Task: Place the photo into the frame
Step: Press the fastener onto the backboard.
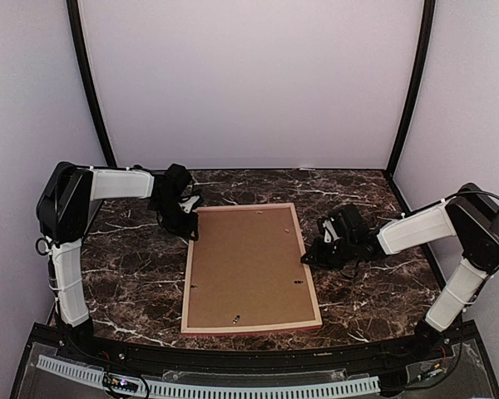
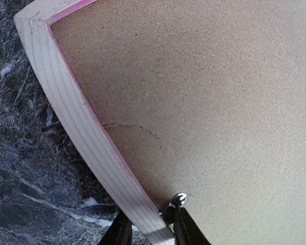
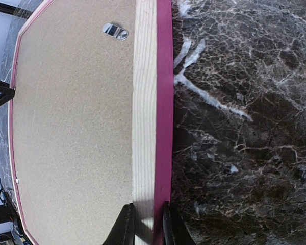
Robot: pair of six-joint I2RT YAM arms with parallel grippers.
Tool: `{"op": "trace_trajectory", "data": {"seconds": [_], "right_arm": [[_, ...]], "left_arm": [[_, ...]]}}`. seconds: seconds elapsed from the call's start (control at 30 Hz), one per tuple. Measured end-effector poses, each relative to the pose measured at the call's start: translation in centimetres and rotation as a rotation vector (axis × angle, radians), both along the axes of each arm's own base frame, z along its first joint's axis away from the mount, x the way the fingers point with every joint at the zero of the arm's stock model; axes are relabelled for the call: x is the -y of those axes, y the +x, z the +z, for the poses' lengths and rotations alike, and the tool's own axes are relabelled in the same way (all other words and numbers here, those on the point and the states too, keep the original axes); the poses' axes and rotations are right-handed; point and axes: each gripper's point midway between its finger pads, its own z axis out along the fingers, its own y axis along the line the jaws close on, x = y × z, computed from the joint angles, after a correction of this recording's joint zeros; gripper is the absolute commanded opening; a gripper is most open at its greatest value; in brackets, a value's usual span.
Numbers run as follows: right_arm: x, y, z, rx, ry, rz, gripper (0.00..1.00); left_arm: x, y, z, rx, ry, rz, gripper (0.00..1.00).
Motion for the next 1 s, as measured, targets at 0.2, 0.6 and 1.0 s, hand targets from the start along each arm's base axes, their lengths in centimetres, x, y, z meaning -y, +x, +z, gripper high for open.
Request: {"op": "trace_trajectory", "data": {"seconds": [0.2,0.6,1.0], "right_arm": [[0.0,0.0,0.0,0.0,0.001,0.0,0.02],[0.0,0.0,0.1,0.0,0.001,-0.003,0.02],[0.2,-0.8,0.1,-0.001,0.0,-0.021,0.04]], "left_arm": [[0.0,0.2,0.1,0.0,-0.016,0.005,0.54],[-0.8,-2.4,0.3,-0.061,-0.066,0.052,0.63],[-0.4,-6.8,-0.1,-0.133,-0.193,0.122,0.48]]}}
